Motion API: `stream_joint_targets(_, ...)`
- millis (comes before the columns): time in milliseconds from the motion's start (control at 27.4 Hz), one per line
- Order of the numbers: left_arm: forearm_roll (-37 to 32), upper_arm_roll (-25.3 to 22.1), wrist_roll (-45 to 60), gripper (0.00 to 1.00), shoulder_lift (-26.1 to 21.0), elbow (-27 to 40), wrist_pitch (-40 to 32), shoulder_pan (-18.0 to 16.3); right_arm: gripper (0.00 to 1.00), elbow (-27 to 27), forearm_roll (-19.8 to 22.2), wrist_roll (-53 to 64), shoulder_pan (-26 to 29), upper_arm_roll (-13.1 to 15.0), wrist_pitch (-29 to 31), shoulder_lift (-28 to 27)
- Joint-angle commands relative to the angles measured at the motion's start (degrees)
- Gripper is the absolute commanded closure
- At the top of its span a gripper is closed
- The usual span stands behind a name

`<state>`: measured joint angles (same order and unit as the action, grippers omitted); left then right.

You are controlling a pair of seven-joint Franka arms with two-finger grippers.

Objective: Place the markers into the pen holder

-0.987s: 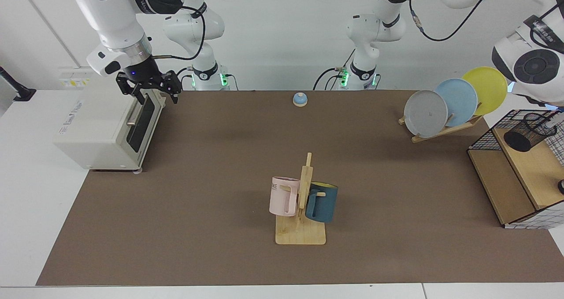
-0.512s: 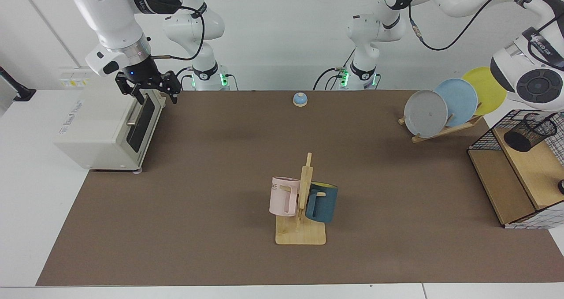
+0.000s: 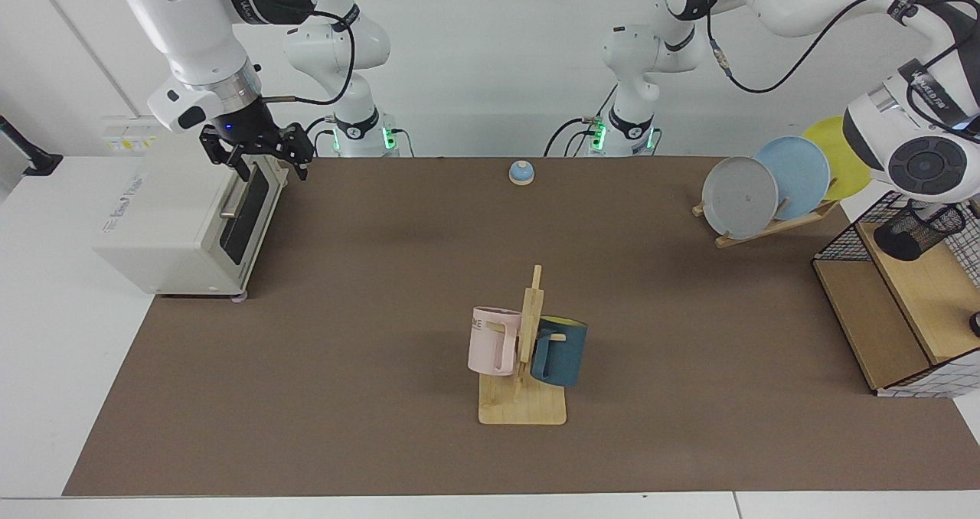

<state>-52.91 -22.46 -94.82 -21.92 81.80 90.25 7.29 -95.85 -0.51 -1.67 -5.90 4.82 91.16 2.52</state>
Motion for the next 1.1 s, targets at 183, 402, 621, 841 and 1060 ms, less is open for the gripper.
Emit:
stream_joint_targets(183,-0.26,0.75,1.83,0.00,-0.49,-2.79,-2.27,3.61,0.00,0.93,-0.89,-0.88,0.62,-0.33,0.42,-0.59)
stream_joint_targets(402,1.23,6.19,9.38,0.00,4.68,-2.88,-1.57,5.19,0.00,0.84,-0.89,-0.88,0.62,-0.25,0.42,-0.59)
stream_joint_targets(621,14.57,8.58,19.22,0.00,5.57,-2.88,-0.60,4.67,0.00,0.84,-0.81,-0.88,0.62,-0.24,0.42,-0.59)
stream_joint_targets(841,33.37,7.53,31.96,0.00,6.53,-2.00,-0.50,3.96,0.00,0.84,-0.89,-0.88,0.62,-0.25,0.42,-0.59)
stream_joint_targets(1060,40.78,7.61,45.75,0.00,9.17,2.39,-0.25,4.75,0.00,0.84,-0.89,-0.88,0.62,-0.33,0.42,-0.59)
